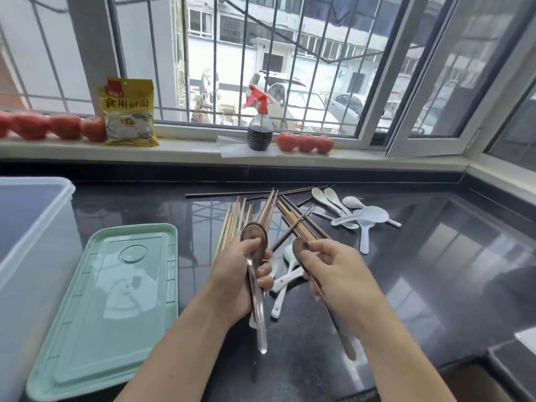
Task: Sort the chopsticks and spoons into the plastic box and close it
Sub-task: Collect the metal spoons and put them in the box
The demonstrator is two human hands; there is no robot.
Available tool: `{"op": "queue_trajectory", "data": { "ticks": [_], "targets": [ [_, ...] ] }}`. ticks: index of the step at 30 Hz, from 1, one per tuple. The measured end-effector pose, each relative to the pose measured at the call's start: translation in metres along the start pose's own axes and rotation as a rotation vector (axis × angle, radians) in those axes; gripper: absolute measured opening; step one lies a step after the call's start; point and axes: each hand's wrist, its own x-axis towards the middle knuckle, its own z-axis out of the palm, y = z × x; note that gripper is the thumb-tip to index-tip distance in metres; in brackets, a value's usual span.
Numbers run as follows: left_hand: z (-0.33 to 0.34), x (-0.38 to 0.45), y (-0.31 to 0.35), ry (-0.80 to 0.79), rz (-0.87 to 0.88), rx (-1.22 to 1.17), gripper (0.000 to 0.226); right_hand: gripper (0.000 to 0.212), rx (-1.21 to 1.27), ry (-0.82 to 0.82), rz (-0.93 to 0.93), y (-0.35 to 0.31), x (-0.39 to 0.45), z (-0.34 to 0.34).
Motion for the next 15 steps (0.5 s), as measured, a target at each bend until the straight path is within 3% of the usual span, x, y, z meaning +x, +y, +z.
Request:
{"op": "queue_trajectory", "data": {
  "ticks": [5, 9, 12, 15],
  "targets": [
    [0.02, -0.037, -0.014, -0.097, 0.027, -0.056, 0.044, 0.006, 0.097, 0.028, -0.047, -0.022, -0.019, 0.032],
    [0.02, -0.084, -0.015, -0.029, 0.086, -0.038, 0.041, 0.015, -0.071, 0.093, -0.138, -0.026, -0.046, 0.052],
    [0.016, -0.118, -0.002, 0.05, 0.136, 0.012, 0.032, 0.036, 0.082, 0.021, -0.047, -0.037, -0.063, 0.063],
    [0.013, -0.145, 0.015, 0.097, 0.182, 0.034, 0.034, 0.037, 0.32, -0.205, 0.081, -0.056, -0.079, 0.082]
  ]
}}
